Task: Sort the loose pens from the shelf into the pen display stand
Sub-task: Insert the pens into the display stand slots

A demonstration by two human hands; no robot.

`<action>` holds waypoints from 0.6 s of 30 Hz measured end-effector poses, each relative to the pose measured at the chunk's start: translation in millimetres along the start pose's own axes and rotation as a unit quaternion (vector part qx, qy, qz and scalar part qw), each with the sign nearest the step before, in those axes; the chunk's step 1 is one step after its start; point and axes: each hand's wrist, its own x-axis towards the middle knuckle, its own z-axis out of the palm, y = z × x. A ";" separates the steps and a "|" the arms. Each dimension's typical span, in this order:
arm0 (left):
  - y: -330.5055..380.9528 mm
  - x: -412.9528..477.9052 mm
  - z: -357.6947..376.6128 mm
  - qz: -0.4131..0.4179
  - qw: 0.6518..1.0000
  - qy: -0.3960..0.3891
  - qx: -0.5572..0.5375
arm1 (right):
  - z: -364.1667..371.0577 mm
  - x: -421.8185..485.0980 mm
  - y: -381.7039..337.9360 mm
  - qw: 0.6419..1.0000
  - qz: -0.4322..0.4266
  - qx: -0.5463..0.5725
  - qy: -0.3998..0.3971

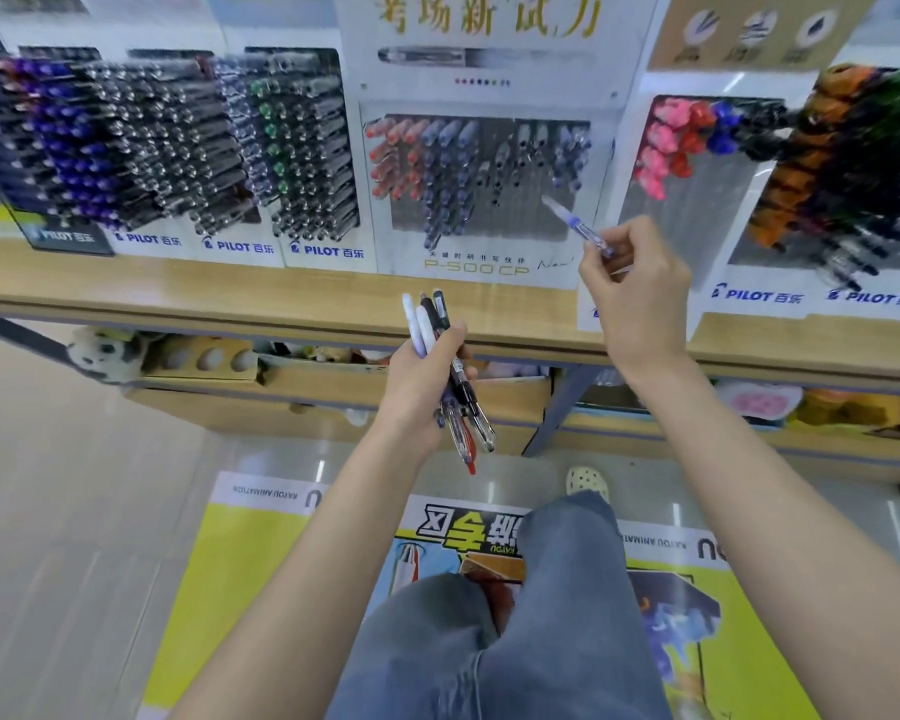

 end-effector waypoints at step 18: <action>4.9 12.5 11.0 0.022 0.999 -0.030 -0.001 | 11.6 21.1 6.6 0.995 -0.077 -0.051 -0.024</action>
